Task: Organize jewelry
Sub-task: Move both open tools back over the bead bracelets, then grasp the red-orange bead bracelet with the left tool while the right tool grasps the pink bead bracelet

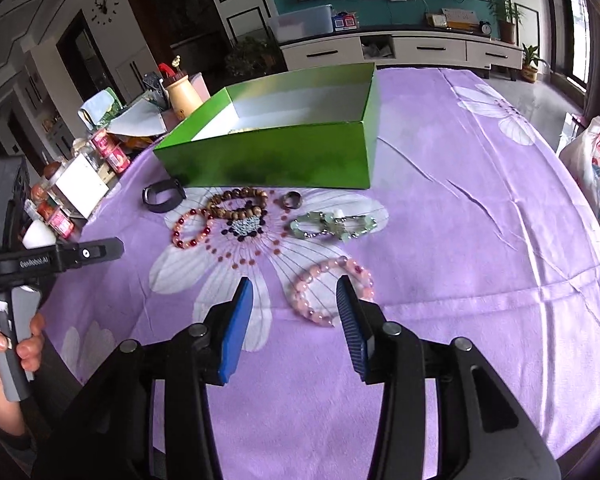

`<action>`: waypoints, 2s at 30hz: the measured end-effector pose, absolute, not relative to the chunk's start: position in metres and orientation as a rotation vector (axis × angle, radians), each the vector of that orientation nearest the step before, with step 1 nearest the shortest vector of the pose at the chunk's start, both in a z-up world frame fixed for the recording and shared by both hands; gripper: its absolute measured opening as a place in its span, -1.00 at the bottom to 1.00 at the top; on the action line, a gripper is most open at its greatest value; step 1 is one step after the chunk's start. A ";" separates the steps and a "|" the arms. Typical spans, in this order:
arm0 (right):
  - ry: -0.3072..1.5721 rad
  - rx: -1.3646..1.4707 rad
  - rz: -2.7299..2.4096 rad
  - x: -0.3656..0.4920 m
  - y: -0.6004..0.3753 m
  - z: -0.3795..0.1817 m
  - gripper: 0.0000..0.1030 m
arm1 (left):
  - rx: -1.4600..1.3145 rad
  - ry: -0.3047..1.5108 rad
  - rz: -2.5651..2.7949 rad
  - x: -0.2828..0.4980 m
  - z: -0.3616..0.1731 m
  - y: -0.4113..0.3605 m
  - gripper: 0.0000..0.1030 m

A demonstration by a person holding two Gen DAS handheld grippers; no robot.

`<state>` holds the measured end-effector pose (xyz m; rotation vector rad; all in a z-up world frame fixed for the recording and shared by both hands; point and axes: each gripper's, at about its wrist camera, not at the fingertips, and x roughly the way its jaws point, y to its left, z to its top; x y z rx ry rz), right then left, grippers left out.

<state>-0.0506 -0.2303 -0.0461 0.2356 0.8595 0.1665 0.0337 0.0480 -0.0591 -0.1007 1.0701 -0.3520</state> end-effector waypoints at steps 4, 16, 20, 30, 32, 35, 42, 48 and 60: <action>0.874 0.205 0.167 -0.050 -0.225 -0.054 -0.15 | -0.086 1.062 -0.353 0.032 -0.059 0.045 0.76; 0.916 0.115 0.192 -0.029 -0.210 -0.079 -0.17 | -0.023 1.050 -0.332 0.049 -0.066 0.022 0.74; 0.927 0.105 0.185 -0.024 -0.209 -0.085 -0.34 | 0.017 1.037 -0.326 0.057 -0.069 0.009 0.57; 0.918 0.061 0.163 -0.020 -0.208 -0.086 -0.50 | 0.048 1.072 -0.277 0.082 -0.092 -0.002 -0.03; 0.919 0.058 0.160 -0.019 -0.208 -0.086 -0.52 | 0.054 1.082 -0.271 0.085 -0.097 -0.002 -0.16; 0.919 0.052 0.154 -0.017 -0.209 -0.086 -0.57 | 0.068 1.070 -0.271 0.088 -0.099 -0.003 -0.19; 0.918 0.022 0.139 -0.016 -0.207 -0.086 -0.70 | 0.189 1.042 -0.297 0.085 -0.101 -0.018 -0.44; 0.914 0.069 0.132 -0.017 -0.214 -0.087 -0.86 | 0.157 1.047 -0.313 0.087 -0.101 -0.013 -0.80; 0.874 0.346 0.252 -0.025 -0.237 -0.061 -0.86 | 0.031 1.022 -0.389 0.064 -0.071 0.002 -0.85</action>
